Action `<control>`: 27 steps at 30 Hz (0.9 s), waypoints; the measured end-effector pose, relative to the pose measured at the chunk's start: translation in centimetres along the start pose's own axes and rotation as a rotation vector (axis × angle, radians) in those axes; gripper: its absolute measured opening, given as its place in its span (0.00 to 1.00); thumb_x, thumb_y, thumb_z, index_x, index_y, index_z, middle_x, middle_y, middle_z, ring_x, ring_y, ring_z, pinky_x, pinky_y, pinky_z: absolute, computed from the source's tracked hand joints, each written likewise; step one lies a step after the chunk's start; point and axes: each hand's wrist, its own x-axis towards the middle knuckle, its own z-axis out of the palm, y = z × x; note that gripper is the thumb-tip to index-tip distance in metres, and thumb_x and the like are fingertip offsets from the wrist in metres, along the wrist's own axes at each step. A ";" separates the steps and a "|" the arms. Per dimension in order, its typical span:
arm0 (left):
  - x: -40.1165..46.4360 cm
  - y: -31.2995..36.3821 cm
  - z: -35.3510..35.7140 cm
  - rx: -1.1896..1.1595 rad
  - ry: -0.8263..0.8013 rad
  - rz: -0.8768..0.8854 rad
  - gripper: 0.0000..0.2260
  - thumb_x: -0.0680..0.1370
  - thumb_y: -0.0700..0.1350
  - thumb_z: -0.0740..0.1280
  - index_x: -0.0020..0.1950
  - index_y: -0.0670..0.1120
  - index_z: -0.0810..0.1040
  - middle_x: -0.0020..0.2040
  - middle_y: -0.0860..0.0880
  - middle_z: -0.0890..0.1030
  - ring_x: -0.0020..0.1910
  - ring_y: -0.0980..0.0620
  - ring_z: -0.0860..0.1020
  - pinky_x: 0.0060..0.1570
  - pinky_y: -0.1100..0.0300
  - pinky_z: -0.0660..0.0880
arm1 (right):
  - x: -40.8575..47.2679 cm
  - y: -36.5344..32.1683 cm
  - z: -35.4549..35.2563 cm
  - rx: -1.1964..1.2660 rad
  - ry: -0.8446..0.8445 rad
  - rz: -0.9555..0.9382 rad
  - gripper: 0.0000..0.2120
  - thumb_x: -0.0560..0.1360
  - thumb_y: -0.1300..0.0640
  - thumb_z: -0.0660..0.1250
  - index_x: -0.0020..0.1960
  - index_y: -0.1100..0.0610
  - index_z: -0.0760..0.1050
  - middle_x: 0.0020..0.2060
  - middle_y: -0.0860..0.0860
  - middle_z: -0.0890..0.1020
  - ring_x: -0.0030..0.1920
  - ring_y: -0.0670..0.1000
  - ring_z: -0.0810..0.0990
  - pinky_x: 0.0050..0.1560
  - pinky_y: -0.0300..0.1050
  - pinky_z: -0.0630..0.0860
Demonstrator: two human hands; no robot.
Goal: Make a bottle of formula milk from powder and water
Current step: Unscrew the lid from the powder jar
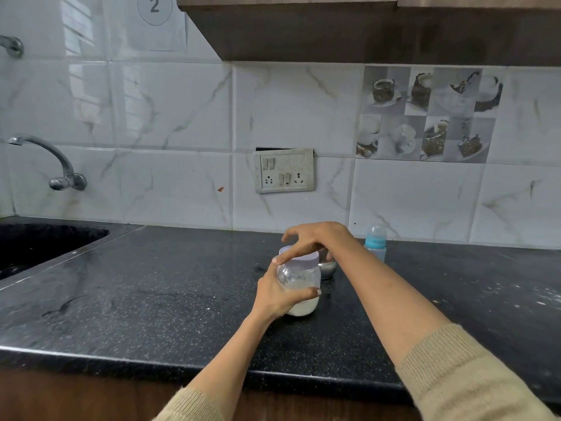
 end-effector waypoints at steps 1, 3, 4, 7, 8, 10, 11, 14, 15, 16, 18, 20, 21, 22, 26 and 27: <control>0.0 0.0 0.0 -0.004 -0.003 0.000 0.38 0.60 0.53 0.79 0.66 0.53 0.66 0.55 0.56 0.73 0.53 0.55 0.73 0.45 0.67 0.69 | 0.0 0.0 0.0 -0.028 0.009 0.020 0.37 0.69 0.32 0.64 0.74 0.45 0.61 0.71 0.51 0.68 0.53 0.53 0.74 0.56 0.48 0.73; 0.2 -0.1 0.0 0.004 -0.011 -0.001 0.38 0.59 0.54 0.79 0.64 0.52 0.67 0.56 0.55 0.75 0.54 0.55 0.74 0.48 0.65 0.70 | 0.0 -0.1 -0.1 -0.036 -0.013 0.023 0.31 0.71 0.37 0.65 0.71 0.44 0.65 0.68 0.52 0.70 0.50 0.54 0.76 0.52 0.46 0.75; 0.2 -0.1 0.0 0.008 -0.013 0.001 0.36 0.59 0.54 0.79 0.63 0.52 0.68 0.56 0.55 0.75 0.53 0.55 0.75 0.48 0.65 0.70 | 0.1 -0.2 -0.2 -0.024 -0.029 0.004 0.28 0.71 0.42 0.66 0.69 0.43 0.66 0.66 0.51 0.71 0.50 0.54 0.76 0.51 0.46 0.75; 0.3 -0.3 0.0 0.021 -0.012 0.015 0.37 0.57 0.56 0.79 0.63 0.52 0.69 0.56 0.54 0.76 0.54 0.55 0.75 0.48 0.65 0.70 | 0.5 -0.6 0.0 0.037 -0.060 -0.054 0.22 0.68 0.46 0.69 0.62 0.40 0.71 0.60 0.46 0.71 0.55 0.52 0.73 0.50 0.47 0.75; 0.4 -0.4 0.0 0.017 -0.014 0.021 0.38 0.57 0.57 0.78 0.64 0.52 0.69 0.57 0.54 0.76 0.54 0.55 0.75 0.49 0.64 0.70 | 0.7 -0.8 0.1 0.052 -0.056 -0.046 0.22 0.66 0.43 0.69 0.60 0.38 0.72 0.61 0.46 0.72 0.57 0.53 0.73 0.52 0.49 0.76; 0.3 -0.3 0.0 0.018 -0.022 0.024 0.39 0.56 0.58 0.77 0.64 0.53 0.68 0.57 0.55 0.75 0.55 0.55 0.74 0.50 0.63 0.70 | 0.7 -0.9 0.2 0.020 -0.043 -0.032 0.27 0.64 0.38 0.70 0.63 0.38 0.70 0.63 0.46 0.70 0.60 0.54 0.73 0.57 0.53 0.75; 0.3 -0.2 0.0 0.029 -0.023 0.023 0.38 0.56 0.58 0.76 0.64 0.53 0.68 0.56 0.55 0.75 0.55 0.55 0.74 0.50 0.63 0.70 | 0.8 -0.8 0.2 -0.003 -0.038 -0.033 0.29 0.67 0.39 0.70 0.66 0.39 0.68 0.64 0.47 0.69 0.61 0.54 0.72 0.58 0.53 0.75; 0.2 -0.1 0.0 0.051 -0.011 0.014 0.37 0.56 0.59 0.76 0.61 0.50 0.69 0.53 0.55 0.75 0.53 0.55 0.75 0.45 0.65 0.69 | 1.1 -0.1 0.0 0.074 -0.043 -0.112 0.25 0.68 0.49 0.72 0.64 0.41 0.71 0.64 0.48 0.71 0.58 0.54 0.73 0.54 0.51 0.78; 0.2 -0.1 0.0 0.047 -0.009 0.013 0.36 0.55 0.59 0.76 0.60 0.50 0.70 0.53 0.55 0.76 0.52 0.55 0.75 0.43 0.66 0.69 | 1.1 0.1 -0.1 0.108 -0.053 -0.146 0.24 0.67 0.52 0.73 0.60 0.40 0.73 0.63 0.48 0.72 0.58 0.54 0.74 0.55 0.52 0.79; 0.2 -0.2 -0.1 0.038 -0.008 0.010 0.36 0.55 0.58 0.76 0.59 0.50 0.70 0.52 0.55 0.76 0.52 0.56 0.76 0.42 0.66 0.70 | 1.2 0.3 0.0 0.131 -0.060 -0.169 0.24 0.66 0.55 0.74 0.58 0.39 0.74 0.62 0.48 0.73 0.59 0.55 0.74 0.57 0.53 0.79; 0.2 -0.1 -0.1 0.011 -0.014 0.004 0.37 0.55 0.58 0.77 0.60 0.50 0.70 0.53 0.56 0.77 0.51 0.57 0.76 0.41 0.68 0.70 | 1.5 0.7 0.4 0.149 -0.065 -0.206 0.26 0.65 0.60 0.73 0.58 0.40 0.74 0.61 0.46 0.71 0.60 0.55 0.73 0.56 0.51 0.78; 0.1 0.0 -0.2 -0.005 -0.022 0.009 0.38 0.53 0.59 0.76 0.60 0.51 0.70 0.53 0.56 0.77 0.51 0.58 0.76 0.40 0.70 0.69 | 1.8 1.0 0.7 0.163 -0.071 -0.239 0.28 0.65 0.65 0.71 0.59 0.41 0.75 0.60 0.47 0.70 0.58 0.54 0.73 0.50 0.46 0.78; 0.1 0.0 -0.2 -0.007 -0.022 0.013 0.38 0.53 0.60 0.76 0.60 0.51 0.70 0.53 0.56 0.77 0.51 0.58 0.76 0.41 0.70 0.69 | 1.9 1.1 0.6 0.174 -0.081 -0.251 0.29 0.65 0.67 0.71 0.59 0.41 0.75 0.59 0.47 0.69 0.56 0.53 0.72 0.47 0.44 0.77; 0.1 0.0 -0.2 -0.009 -0.019 0.016 0.39 0.52 0.61 0.75 0.60 0.51 0.71 0.53 0.56 0.77 0.51 0.58 0.76 0.41 0.69 0.70 | 2.0 1.1 0.5 0.182 -0.098 -0.257 0.29 0.65 0.68 0.70 0.59 0.42 0.75 0.59 0.48 0.69 0.55 0.53 0.72 0.46 0.43 0.76; 0.1 -0.1 -0.2 -0.020 -0.021 0.006 0.42 0.51 0.62 0.75 0.61 0.51 0.70 0.55 0.55 0.76 0.52 0.56 0.76 0.43 0.67 0.70 | 1.8 1.1 -0.3 0.237 -0.177 -0.226 0.35 0.65 0.59 0.77 0.66 0.38 0.70 0.68 0.48 0.65 0.66 0.54 0.66 0.62 0.50 0.73; 0.2 -0.2 -0.2 -0.024 -0.029 0.011 0.42 0.51 0.62 0.76 0.62 0.51 0.69 0.55 0.56 0.76 0.53 0.57 0.75 0.44 0.67 0.70 | 1.6 1.1 -0.4 0.254 -0.164 -0.206 0.36 0.65 0.52 0.78 0.68 0.36 0.67 0.72 0.46 0.62 0.71 0.54 0.62 0.65 0.52 0.71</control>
